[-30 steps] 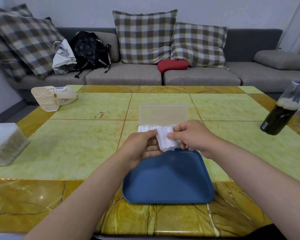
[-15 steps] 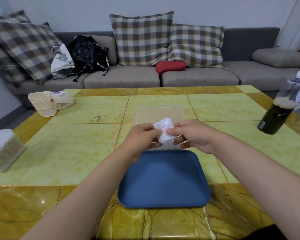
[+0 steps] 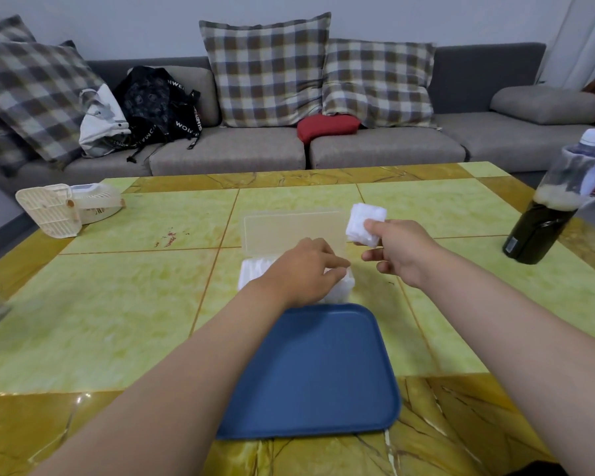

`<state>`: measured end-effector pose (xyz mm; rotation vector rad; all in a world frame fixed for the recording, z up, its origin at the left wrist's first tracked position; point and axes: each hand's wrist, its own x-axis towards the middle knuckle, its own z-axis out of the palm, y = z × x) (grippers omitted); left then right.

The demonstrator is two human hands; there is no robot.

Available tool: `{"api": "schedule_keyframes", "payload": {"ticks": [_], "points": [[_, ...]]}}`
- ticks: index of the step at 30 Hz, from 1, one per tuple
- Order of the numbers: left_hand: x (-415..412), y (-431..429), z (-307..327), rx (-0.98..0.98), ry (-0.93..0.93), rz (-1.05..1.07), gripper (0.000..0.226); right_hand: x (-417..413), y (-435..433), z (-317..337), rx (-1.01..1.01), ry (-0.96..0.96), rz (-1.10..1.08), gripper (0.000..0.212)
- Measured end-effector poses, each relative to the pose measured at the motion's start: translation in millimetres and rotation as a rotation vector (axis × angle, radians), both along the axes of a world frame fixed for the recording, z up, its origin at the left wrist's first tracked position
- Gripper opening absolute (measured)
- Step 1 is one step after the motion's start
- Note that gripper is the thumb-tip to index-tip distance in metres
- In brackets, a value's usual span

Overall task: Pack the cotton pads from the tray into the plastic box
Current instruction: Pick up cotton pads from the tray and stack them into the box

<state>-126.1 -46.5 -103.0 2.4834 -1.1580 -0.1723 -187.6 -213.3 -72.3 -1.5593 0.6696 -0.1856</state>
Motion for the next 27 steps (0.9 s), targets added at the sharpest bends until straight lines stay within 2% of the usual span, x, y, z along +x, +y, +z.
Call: {"api": "schedule_keyframes", "payload": {"ticks": [5,10,16,19,21,23,27], "points": [[3.6,3.7,-3.9,-0.043,0.048,0.063,0.035,3.2,6.9,-9.5,-0.126,0.058,0.108,0.026],[2.4,-12.7,3.1,-0.074,0.001,0.247,0.034,6.2,18.7,-15.9,-0.251,0.095,0.179,0.028],[3.4,-17.8,8.5,-0.025,0.051,0.297,0.010,7.9,19.6,-14.5,-0.305,0.135,0.201,0.030],[6.3,-18.8,11.0,0.057,0.048,0.276,0.011,10.4,21.0,-16.0,-0.363,0.144,0.216,0.032],[8.4,-18.4,11.6,0.057,0.060,0.273,0.003,11.5,21.7,-16.6,-0.428,0.134,0.218,0.033],[9.1,-18.0,11.6,0.048,0.075,0.277,0.010,10.7,25.0,-15.6,-0.539,0.106,0.215,0.032],[9.8,-18.2,11.3,0.176,0.014,0.305,0.024,5.6,35.0,-16.4,-0.704,0.061,0.284,0.022]]}}
